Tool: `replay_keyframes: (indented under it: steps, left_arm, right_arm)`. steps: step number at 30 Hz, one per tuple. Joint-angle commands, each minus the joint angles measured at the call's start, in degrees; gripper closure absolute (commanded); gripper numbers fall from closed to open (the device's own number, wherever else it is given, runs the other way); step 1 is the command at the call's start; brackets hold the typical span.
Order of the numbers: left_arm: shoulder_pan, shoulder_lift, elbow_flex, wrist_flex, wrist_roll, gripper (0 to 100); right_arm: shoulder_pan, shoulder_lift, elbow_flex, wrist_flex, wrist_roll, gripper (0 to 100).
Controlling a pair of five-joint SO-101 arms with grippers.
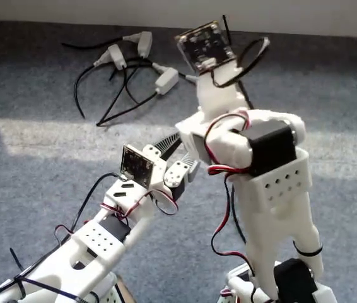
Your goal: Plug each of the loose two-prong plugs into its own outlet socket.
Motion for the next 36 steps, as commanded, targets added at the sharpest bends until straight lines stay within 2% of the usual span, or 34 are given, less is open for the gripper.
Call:
replay_keyframes:
  steps: [1,9,20,24,28,36]
  left_arm:
    - [0.6,-1.8,-0.7,-1.1,-0.2,99]
    - [0.6,-1.9,-0.7,-1.1,-0.2,99]
    - [0.4,-1.9,-0.7,-1.1,-0.2,99]
    - [0.4,-1.9,-0.6,-1.1,-0.2,99]
    - [0.4,-1.9,-0.6,-1.1,-0.2,99]
    - [0.4,-1.9,-0.6,-1.1,-0.2,99]
  right_arm:
    - [-2.3,0.0,1.5,2.3,1.1,98.5]
    - [-0.1,7.4,1.5,2.2,1.1,98.5]
    - [10.2,13.9,1.4,-4.4,1.2,98.5]
    - [12.1,15.0,1.9,-7.8,6.9,99.1]
    - [14.5,16.7,1.8,-9.5,7.2,99.1]
    - [15.3,19.9,1.5,-9.9,7.2,99.1]
